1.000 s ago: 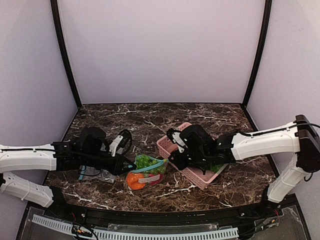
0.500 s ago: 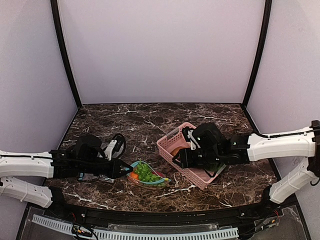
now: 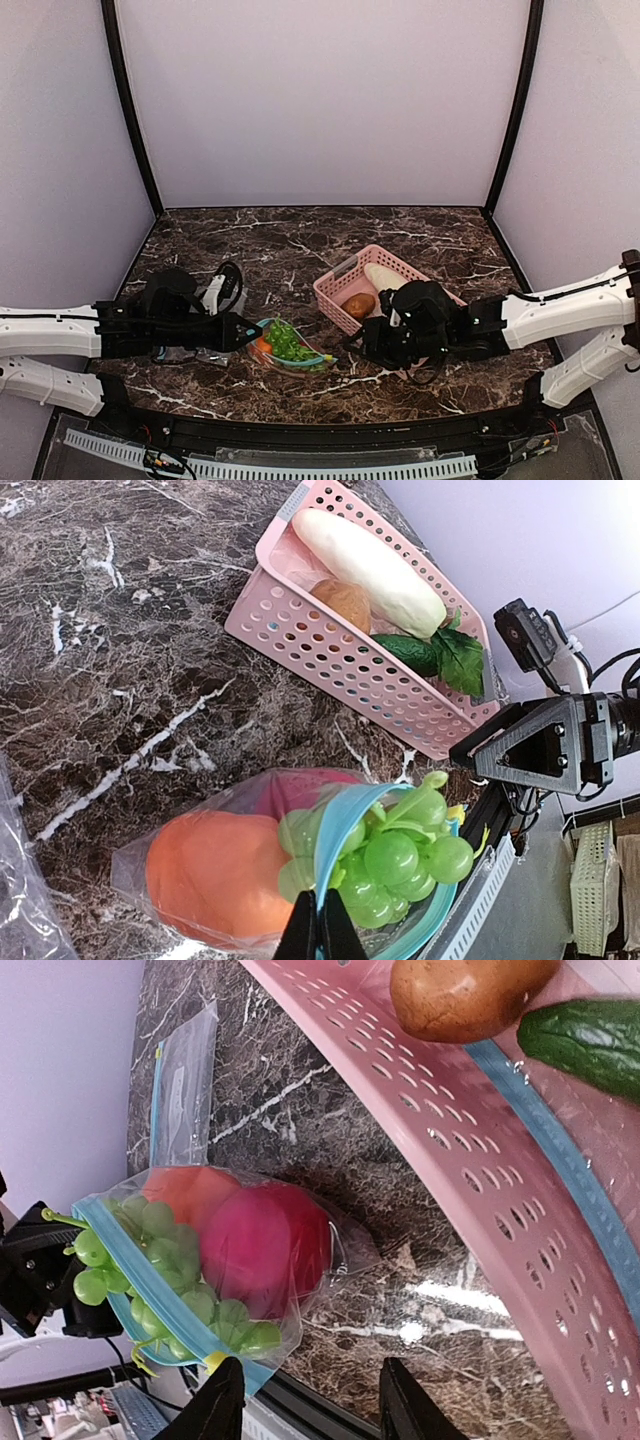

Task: Place the food in the zip-top bag and seal the zipper
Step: Pass from the left arm to the right

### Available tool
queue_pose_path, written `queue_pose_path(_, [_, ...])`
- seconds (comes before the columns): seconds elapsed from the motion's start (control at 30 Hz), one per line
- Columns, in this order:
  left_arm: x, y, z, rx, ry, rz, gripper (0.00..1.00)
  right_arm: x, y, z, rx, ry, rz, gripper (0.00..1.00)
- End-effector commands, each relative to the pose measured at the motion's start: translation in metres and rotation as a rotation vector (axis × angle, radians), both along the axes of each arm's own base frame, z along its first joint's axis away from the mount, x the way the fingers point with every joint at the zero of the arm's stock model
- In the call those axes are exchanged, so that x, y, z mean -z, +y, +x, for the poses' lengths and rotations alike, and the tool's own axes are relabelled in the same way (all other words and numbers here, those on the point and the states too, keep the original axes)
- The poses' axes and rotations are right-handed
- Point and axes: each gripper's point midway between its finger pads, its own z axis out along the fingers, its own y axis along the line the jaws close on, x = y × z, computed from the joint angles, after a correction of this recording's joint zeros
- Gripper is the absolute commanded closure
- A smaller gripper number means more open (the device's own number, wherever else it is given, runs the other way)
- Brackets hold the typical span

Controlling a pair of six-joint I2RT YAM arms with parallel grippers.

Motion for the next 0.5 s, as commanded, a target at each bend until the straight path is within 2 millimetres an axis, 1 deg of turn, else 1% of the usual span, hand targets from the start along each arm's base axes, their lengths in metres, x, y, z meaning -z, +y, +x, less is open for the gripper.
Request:
queue_pose_path(0.0, [0.004,0.002,-0.003,-0.004,0.011,0.003,0.99,-0.016,0.015,0.0,0.074,0.054,0.139,0.55])
queue_pose_path(0.2, [0.006,0.003,-0.006,0.008,0.02,0.004,0.99,-0.015,0.024,-0.001,0.114,0.11,0.184,0.56])
queue_pose_path(0.33, [0.006,0.003,-0.007,0.008,0.018,0.004,0.99,-0.015,0.033,-0.006,0.106,0.139,0.182,0.56])
queue_pose_path(0.47, [0.005,0.004,-0.006,0.006,0.014,0.002,0.99,-0.006,0.035,-0.014,0.125,0.19,0.175,0.55])
